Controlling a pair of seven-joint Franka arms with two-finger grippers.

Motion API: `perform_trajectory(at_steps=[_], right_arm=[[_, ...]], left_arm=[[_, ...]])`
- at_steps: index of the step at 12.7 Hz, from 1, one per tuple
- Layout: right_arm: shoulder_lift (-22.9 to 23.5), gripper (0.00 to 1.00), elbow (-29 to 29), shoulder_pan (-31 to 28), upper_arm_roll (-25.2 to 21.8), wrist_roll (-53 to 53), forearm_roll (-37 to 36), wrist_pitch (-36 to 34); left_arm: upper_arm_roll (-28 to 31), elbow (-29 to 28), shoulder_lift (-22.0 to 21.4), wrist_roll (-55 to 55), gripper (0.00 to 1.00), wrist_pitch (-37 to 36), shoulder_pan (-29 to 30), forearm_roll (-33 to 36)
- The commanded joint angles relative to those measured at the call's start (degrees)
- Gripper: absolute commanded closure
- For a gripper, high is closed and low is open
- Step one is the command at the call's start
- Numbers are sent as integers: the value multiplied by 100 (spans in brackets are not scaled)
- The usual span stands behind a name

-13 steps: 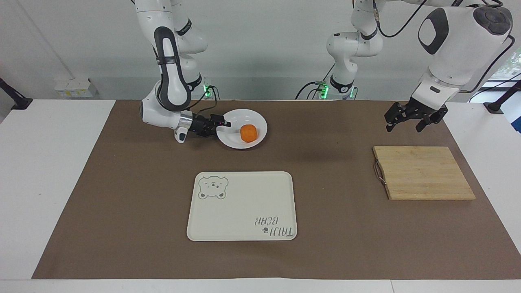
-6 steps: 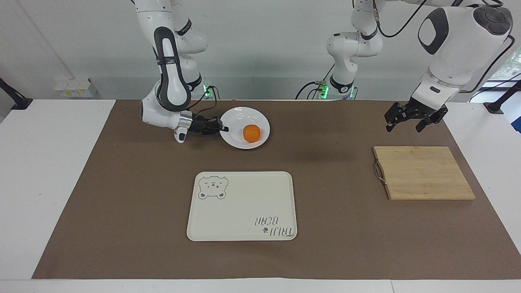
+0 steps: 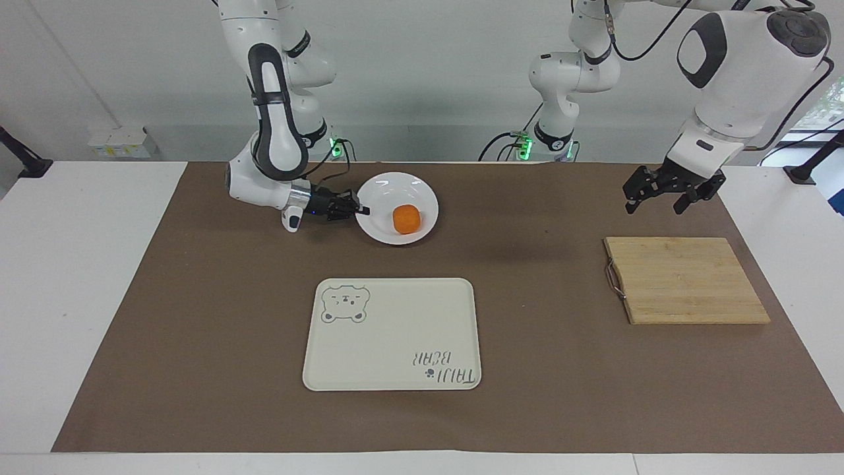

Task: Place orange and plate with both arms
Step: 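Grip the plate rim with the right gripper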

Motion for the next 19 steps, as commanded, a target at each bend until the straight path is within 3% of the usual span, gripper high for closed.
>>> perform_trajectory(at_steps=[1,14,19], right_arm=[[-95,100,-13,-84,14,-674,432,3],[80,100,338,-75,14,-658,714,-41],[492,100,1109,-119,6,-327,899,-278]], left_arm=[[-27,-27,-82,29,0,-71,34,77],[-27,-27,-73,29,0,-71,34,77],[-27,-27,-73,29,0,-71,34,77]])
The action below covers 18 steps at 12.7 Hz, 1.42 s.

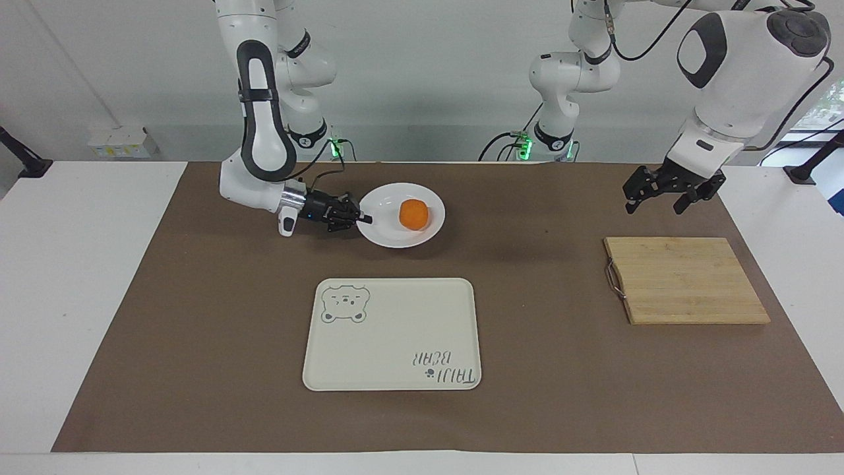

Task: Place orange and plate with both arms
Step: 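Slide the plate with the orange onto the bear tray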

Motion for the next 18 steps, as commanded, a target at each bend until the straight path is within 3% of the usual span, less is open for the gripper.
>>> perform_trajectory(at_steps=[1,6,10,16,18], right_arm=[[535,100,844,-55,15,541,167,-170],[1380,100,2558,24,15,2221,-174,-91],[1986,100,3631,-2,6,2968,-446,-12],[3023,100,4643,-108,15,3094,-545,172],[3182,100,4802,-99,15,3094,-553,304]], left_arm=[[-27,-27,-82,29,0,-71,34,77],[-27,-27,-73,29,0,-71,34,77],[-27,-19,-73,29,0,-71,34,77],[-27,-27,-73,29,0,-71,34,77],[-27,-27,-82,29,0,-71,34,77]])
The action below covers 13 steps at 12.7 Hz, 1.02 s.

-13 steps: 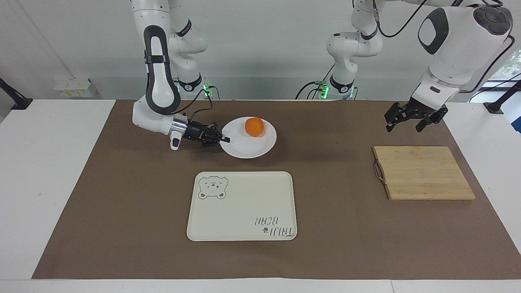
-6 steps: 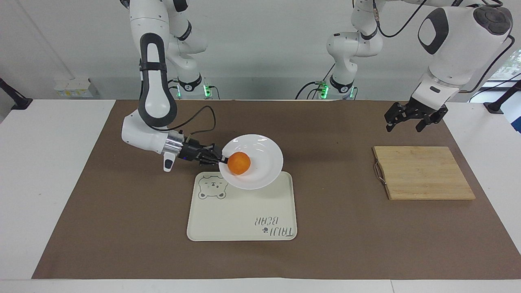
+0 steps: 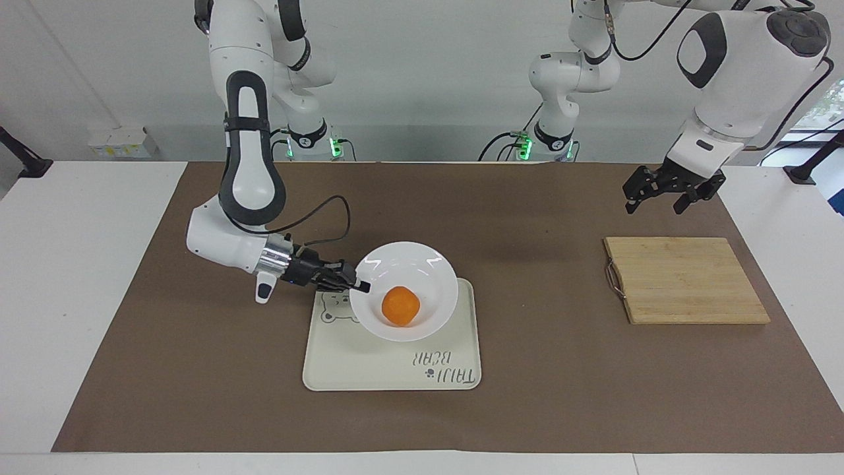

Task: Place orange and plate with both arms
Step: 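Slide the plate with the orange onto the bear tray, then open the right gripper and pull it off the plate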

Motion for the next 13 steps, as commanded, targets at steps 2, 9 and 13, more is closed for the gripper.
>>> perform_trajectory(at_steps=[2,9,13], right_arm=[[295,100,416,-68,48,103,-118,46],[506,100,372,-112,48,-625,-127,55],[594,100,372,-182,57,-663,-74,-7]], left_arm=[[-27,-27,-73,29,0,-71,34,77],[-27,-27,-73,29,0,-71,34,77],[-27,-27,-82,29,0,-71,34,77]])
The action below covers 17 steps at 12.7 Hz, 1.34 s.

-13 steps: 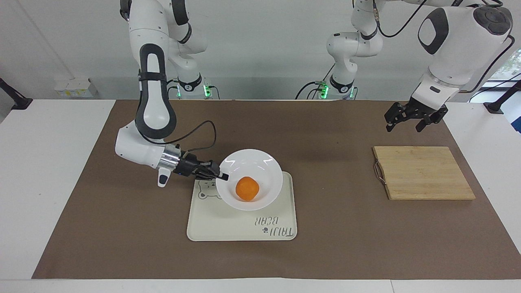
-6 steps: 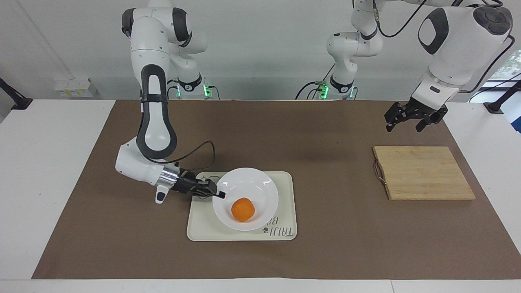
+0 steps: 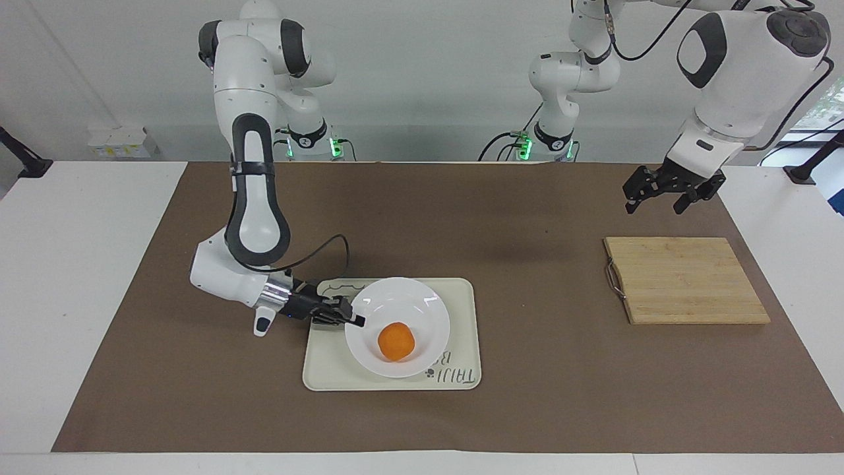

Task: Place orange and plate with both arms
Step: 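Open the right gripper and pull it off the plate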

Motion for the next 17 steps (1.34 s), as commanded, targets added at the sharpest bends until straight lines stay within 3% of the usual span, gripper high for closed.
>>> perform_trajectory(at_steps=[1,2,3,4,5,9,15,17], right_arm=[[49,100,109,-93,64,-33,21,-59],[40,100,101,-84,55,54,13,-50],[14,63,100,-49,55,194,-83,-7],[-30,16,100,-14,46,343,-93,2],[-57,0,109,13,38,510,-102,2],[-276,0,135,31,20,914,-293,-6],[-900,0,162,-48,-33,1926,-1980,-6],[-1189,0,162,-40,-103,2372,-3110,-6]], left_arm=[[-27,-27,-73,29,0,-71,34,77],[-27,-27,-73,29,0,-71,34,77],[-27,-27,-73,29,0,-71,34,77],[-27,-27,-73,29,0,-71,34,77],[-27,-27,-82,29,0,-71,34,77],[-27,-27,-82,29,0,-71,34,77],[-27,-27,-73,29,0,-71,34,77],[-27,-19,-82,29,0,-71,34,77]])
